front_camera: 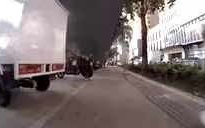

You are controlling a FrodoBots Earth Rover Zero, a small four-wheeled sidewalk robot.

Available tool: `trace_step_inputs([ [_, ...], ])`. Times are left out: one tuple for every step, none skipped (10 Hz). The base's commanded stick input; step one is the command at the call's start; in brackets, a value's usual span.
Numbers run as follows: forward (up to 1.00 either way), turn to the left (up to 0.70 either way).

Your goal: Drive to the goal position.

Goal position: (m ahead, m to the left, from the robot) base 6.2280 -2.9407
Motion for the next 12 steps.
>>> trace_step_inputs([
  [0.45,0.0],
  [0.45,0.0],
  [0.45,0.0],
  [0.45,0.0],
  [0.45,0.0],
  [0.45,0.0],
  [0.45,0.0],
  [0.45,0.0],
  [0.45,0.0],
  [0.45,0.0],
  [0.45,0.0],
  [0.45,0.0],
])
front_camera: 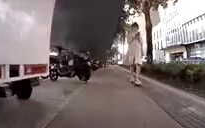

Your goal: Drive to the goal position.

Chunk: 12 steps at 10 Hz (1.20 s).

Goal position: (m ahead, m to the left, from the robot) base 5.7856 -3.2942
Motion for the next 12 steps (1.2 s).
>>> trace_step_inputs([
  [0.45,0.0],
  [0.45,0.0],
  [0.45,0.0],
  [0.45,0.0],
  [0.45,0.0],
  [0.45,0.0],
  [0.45,0.0],
  [0.45,0.0],
  [0.45,-0.14],
  [0.45,-0.24],
  [0.45,0.0],
  [0.45,0.0],
])
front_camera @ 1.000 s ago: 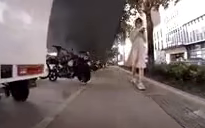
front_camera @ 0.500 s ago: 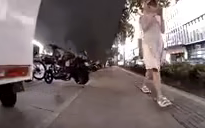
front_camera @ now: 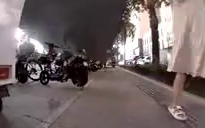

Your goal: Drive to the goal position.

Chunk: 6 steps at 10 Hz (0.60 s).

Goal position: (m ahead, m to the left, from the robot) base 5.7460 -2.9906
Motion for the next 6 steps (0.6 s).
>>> trace_step_inputs([
  [0.45,0.0],
  [0.45,0.0],
  [0.62,0.0],
  [0.7,0.0],
  [0.7,0.0],
  [0.7,0.0],
])
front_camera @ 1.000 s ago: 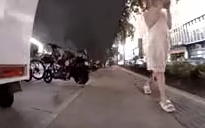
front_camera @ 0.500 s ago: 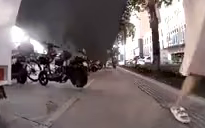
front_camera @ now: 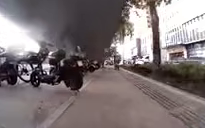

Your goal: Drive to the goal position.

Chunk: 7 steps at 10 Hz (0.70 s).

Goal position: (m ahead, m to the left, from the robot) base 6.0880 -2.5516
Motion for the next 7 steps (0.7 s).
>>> trace_step_inputs([
  [0.7,0.0],
  [0.7,0.0],
  [0.7,0.0],
  [0.7,0.0],
  [0.7,0.0],
  [0.7,0.0],
  [0.7,0.0],
])
